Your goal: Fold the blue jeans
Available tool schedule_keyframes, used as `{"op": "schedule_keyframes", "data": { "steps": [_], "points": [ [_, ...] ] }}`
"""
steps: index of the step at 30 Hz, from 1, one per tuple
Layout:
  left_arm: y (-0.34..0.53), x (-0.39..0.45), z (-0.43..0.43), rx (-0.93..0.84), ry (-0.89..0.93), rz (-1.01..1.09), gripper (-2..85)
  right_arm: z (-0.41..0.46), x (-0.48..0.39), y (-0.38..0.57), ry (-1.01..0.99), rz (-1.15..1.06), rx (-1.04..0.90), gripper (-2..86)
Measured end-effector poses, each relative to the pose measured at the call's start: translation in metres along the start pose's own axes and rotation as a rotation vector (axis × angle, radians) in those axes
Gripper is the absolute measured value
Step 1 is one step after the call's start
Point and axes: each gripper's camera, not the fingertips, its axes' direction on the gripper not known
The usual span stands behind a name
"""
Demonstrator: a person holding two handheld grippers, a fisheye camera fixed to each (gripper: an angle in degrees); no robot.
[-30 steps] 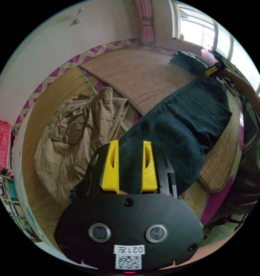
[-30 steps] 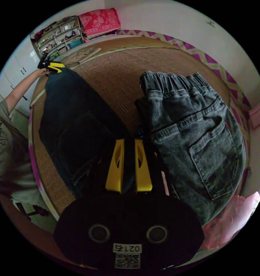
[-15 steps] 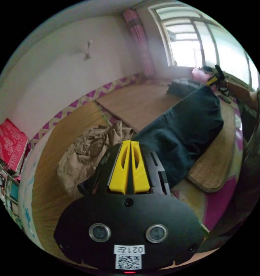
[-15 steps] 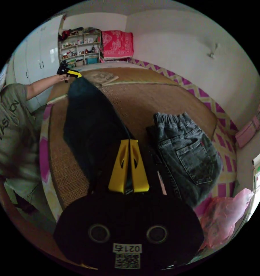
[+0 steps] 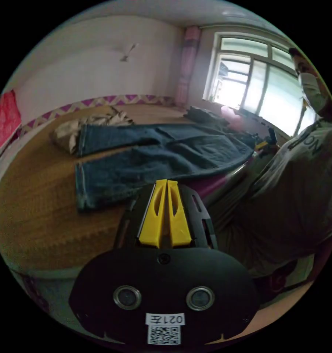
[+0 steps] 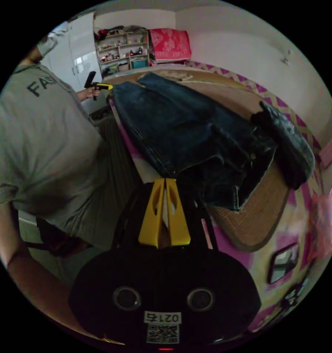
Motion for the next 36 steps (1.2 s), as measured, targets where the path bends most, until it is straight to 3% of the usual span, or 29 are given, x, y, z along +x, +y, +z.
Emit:
{"op": "schedule_keyframes", "data": {
  "steps": [4, 8, 10, 13, 14, 16, 18, 21, 26, 28, 30, 33, 34, 36],
  "points": [
    [0.019, -0.004, -0.013, 0.076, 0.028, -0.105, -0.8, -0.004, 0.015, 0.021, -0.036, 0.124, 0.110, -0.9],
    [0.014, -0.008, -0.049, 0.219, -0.040, -0.169, -0.1, -0.027, 0.018, 0.018, -0.077, 0.102, 0.012, -0.8],
    [0.001, -0.018, -0.051, 0.151, -0.234, -0.225, 2.0, -0.063, 0.028, 0.018, -0.100, 0.092, 0.078, -0.7],
    [-0.011, -0.036, -0.029, 0.025, -0.289, -0.270, 4.7, -0.096, 0.053, 0.019, -0.032, 0.211, 0.344, -0.7],
    [-0.012, -0.039, -0.024, 0.008, -0.291, -0.281, 4.6, -0.094, 0.059, 0.017, -0.014, 0.245, 0.352, -0.7],
    [-0.009, -0.048, -0.003, -0.062, -0.349, -0.337, 2.7, -0.063, 0.080, 0.003, 0.101, 0.351, 0.177, -0.9],
    [-0.001, -0.048, -0.004, -0.017, -0.366, -0.351, 0.8, -0.034, 0.089, 0.001, 0.179, 0.378, 0.026, -1.0],
    [0.009, -0.047, -0.009, 0.020, -0.359, -0.353, -0.5, -0.038, 0.086, 0.012, 0.230, 0.385, 0.112, -1.0],
    [0.006, -0.036, -0.021, 0.016, -0.330, -0.334, -0.9, -0.057, 0.097, -0.009, 0.235, 0.408, 0.036, -1.0],
    [0.003, -0.027, -0.035, 0.141, -0.262, -0.312, -1.0, -0.097, 0.108, -0.015, 0.260, 0.427, 0.277, -0.9],
    [-0.005, -0.021, -0.035, 0.161, -0.243, -0.304, -1.0, -0.110, 0.133, -0.025, 0.306, 0.488, 0.353, -0.8],
    [-0.020, -0.008, -0.021, 0.142, -0.217, -0.258, -1.0, -0.091, 0.198, -0.051, 0.440, 0.620, 0.175, -0.6],
    [-0.024, -0.003, -0.014, 0.117, -0.206, -0.245, -1.0, -0.077, 0.232, -0.053, 0.428, 0.713, 0.061, -0.2],
    [-0.026, 0.005, -0.009, 0.099, -0.189, -0.239, -1.0, -0.066, 0.273, -0.042, 0.309, 0.831, 0.007, 0.8]
  ]
}}
